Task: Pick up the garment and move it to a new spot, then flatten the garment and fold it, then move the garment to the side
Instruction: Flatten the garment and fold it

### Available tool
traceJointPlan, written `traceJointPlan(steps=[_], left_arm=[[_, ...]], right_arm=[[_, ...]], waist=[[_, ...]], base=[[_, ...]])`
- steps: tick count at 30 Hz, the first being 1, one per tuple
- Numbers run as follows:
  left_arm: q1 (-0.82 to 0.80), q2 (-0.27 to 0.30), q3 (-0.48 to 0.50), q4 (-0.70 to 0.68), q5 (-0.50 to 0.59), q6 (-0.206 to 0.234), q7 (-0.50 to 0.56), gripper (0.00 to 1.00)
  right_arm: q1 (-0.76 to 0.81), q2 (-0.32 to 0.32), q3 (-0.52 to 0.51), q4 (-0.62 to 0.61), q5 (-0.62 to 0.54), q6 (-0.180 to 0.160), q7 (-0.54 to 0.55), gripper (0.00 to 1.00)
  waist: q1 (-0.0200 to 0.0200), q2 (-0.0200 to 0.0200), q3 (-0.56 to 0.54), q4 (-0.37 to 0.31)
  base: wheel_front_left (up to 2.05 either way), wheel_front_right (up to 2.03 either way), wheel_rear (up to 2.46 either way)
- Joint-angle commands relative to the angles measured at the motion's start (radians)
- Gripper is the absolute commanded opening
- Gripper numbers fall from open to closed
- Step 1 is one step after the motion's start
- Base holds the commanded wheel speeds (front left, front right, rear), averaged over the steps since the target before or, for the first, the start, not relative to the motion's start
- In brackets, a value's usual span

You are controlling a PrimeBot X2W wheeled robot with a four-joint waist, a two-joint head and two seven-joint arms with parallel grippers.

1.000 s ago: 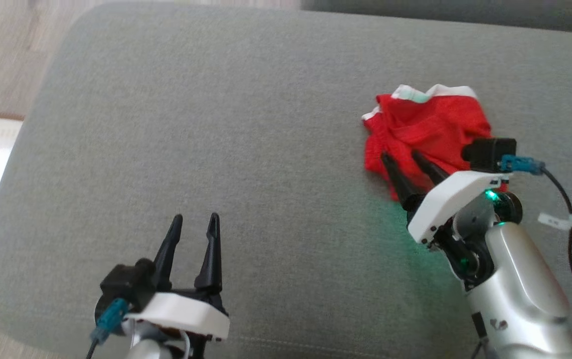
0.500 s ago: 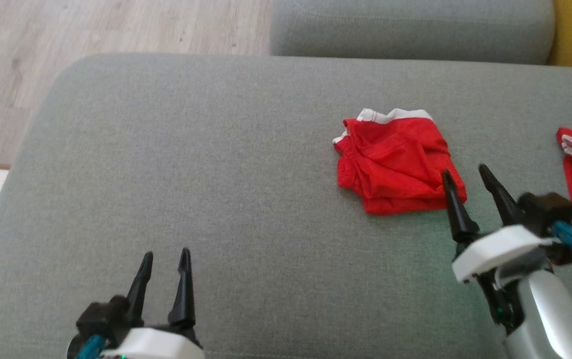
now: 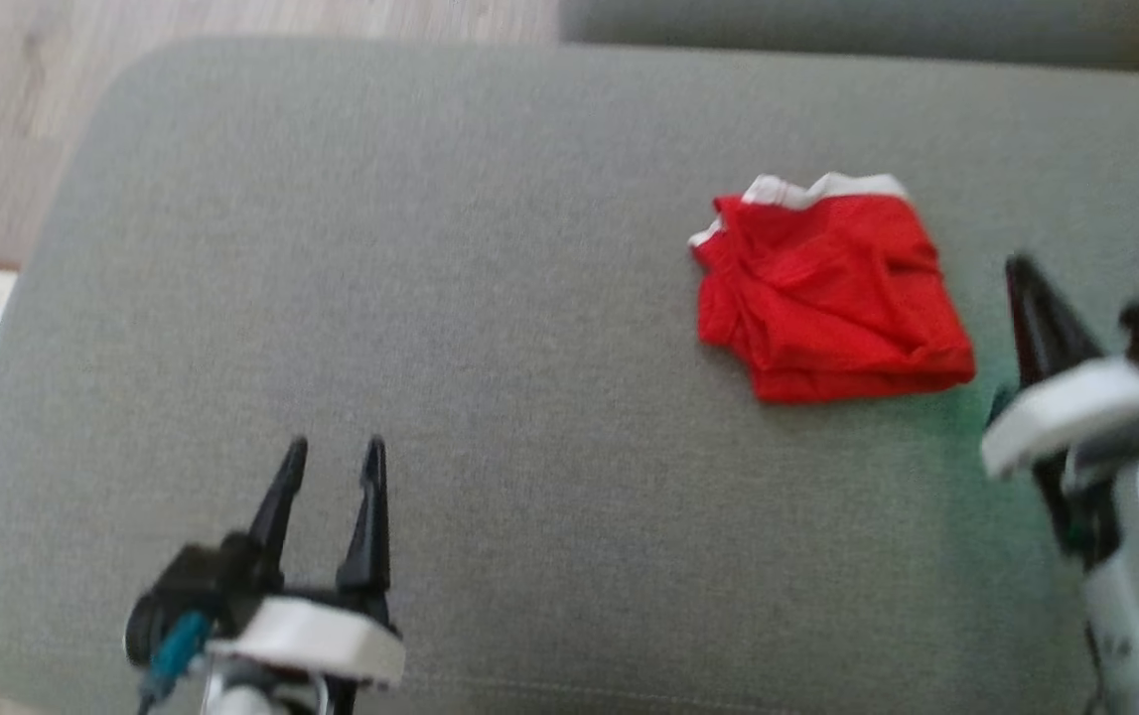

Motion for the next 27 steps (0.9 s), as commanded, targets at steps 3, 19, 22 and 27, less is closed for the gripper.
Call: traceJointPlan(steps=[3, 19, 22, 27], left_arm=[[-0.075, -0.002, 0.027, -0.018, 0.007, -0.006, -0.012, 1.0], [-0.11, -0.002, -0.01, -0.004, -0.042, 0.026, -0.012, 1.0], [-0.112, -0.002, -0.007, -0.006, -0.044, 0.028, -0.012, 1.0], [-0.11, -0.002, -0.006, -0.01, -0.042, 0.028, -0.012, 1.0]], right_arm=[[-0.112, -0.035, 0.04, 0.024, -0.002, -0.001, 0.014, 0.0], [-0.253, -0.108, 0.275, 0.274, 0.102, -0.001, 0.009, 0.0], [-0.245, -0.127, 0.342, 0.254, 0.153, -0.001, 0.007, 0.0], [-0.234, -0.169, 0.471, 0.19, 0.241, -0.001, 0.025, 0.0]], waist=[[0.0, -0.0001, 0.071, 0.023], [0.0, -0.0001, 0.118, 0.068], [0.0, -0.0001, 0.109, 0.066], [0.0, -0.0001, 0.103, 0.053]], base=[[0.0, 0.0, 0.0], [0.0, 0.0, 0.0], [0.0, 0.0, 0.0], [0.0, 0.0, 0.0]])
